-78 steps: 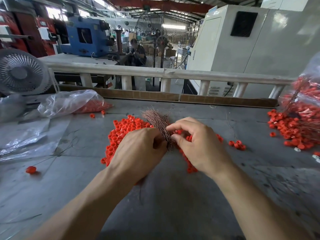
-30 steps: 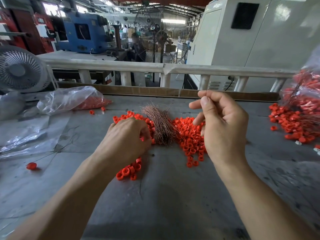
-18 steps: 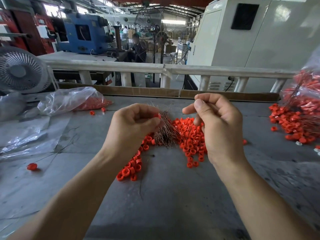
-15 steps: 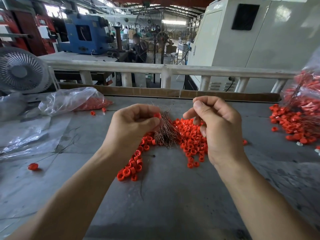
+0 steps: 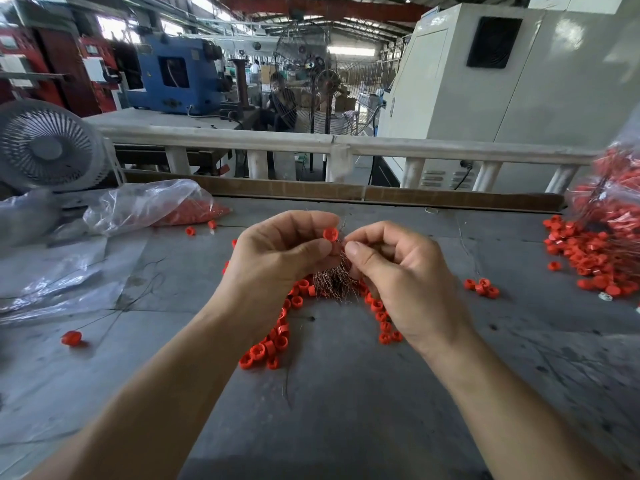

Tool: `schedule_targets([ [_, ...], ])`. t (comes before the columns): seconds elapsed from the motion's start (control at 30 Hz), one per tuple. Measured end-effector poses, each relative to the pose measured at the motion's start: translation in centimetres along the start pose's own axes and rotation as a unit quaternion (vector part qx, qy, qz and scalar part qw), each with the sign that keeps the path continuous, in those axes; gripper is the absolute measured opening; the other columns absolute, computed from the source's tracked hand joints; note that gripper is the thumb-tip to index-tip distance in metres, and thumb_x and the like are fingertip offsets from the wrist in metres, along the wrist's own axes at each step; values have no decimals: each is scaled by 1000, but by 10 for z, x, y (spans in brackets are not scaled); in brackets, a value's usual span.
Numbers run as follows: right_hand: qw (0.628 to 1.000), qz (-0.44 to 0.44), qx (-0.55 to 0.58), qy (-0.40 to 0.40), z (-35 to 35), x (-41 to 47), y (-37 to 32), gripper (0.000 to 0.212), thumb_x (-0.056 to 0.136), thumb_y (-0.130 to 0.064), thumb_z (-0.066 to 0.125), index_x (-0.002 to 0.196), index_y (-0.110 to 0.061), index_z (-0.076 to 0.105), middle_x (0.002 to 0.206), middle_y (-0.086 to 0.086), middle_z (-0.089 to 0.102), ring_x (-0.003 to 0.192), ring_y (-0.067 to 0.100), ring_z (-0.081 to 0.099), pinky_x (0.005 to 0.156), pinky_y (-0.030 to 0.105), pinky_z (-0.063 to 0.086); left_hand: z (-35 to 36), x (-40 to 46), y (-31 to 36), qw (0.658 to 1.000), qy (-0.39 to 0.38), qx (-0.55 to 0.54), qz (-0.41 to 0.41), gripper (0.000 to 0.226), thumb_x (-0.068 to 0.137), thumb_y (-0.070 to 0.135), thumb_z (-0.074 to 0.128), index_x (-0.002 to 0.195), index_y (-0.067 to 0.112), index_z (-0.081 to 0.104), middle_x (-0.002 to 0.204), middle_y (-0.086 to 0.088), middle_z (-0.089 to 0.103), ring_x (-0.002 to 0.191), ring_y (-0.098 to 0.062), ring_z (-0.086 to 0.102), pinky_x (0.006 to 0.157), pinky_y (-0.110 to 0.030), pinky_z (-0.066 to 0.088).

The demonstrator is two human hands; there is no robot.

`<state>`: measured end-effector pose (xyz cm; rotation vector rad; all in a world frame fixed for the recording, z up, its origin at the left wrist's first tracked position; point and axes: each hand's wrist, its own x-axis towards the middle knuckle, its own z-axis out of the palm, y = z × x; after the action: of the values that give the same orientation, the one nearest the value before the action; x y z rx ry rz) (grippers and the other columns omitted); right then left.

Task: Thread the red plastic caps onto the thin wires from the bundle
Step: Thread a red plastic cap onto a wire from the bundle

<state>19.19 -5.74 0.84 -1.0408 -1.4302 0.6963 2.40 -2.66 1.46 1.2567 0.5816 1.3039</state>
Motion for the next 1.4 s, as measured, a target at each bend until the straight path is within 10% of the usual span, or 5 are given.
schedule_targets([
  [0.83, 999, -10, -35, 12, 4, -3, -2, 16, 94, -13, 70, 80, -18, 74, 57, -2, 63, 51, 5, 50, 47, 18, 40, 1, -1, -7, 992, 0, 116, 53, 24, 85, -9, 71, 103, 7, 70, 88, -2, 73, 84, -19, 70, 84, -34, 61],
  [1.0, 998, -14, -45, 34, 1, -2, -2, 14, 94, -15, 72, 80, -19, 74, 69, 11, 71, 64, 34, 62, 53, 35, 47, 1, 0, -7, 995, 10, 95, 34, 21, 91, -6, 65, 105, 8, 74, 96, -8, 78, 92, -26, 75, 84, -32, 61],
  [1.4, 998, -14, -45, 44, 0, -1, -3, 14, 93, -14, 73, 80, -20, 74, 71, 14, 72, 72, 42, 63, 59, 47, 49, 2, -2, -2, 998, 11, 64, 6, 18, 91, 1, 64, 101, 9, 76, 93, -14, 79, 88, -23, 77, 77, -28, 62],
])
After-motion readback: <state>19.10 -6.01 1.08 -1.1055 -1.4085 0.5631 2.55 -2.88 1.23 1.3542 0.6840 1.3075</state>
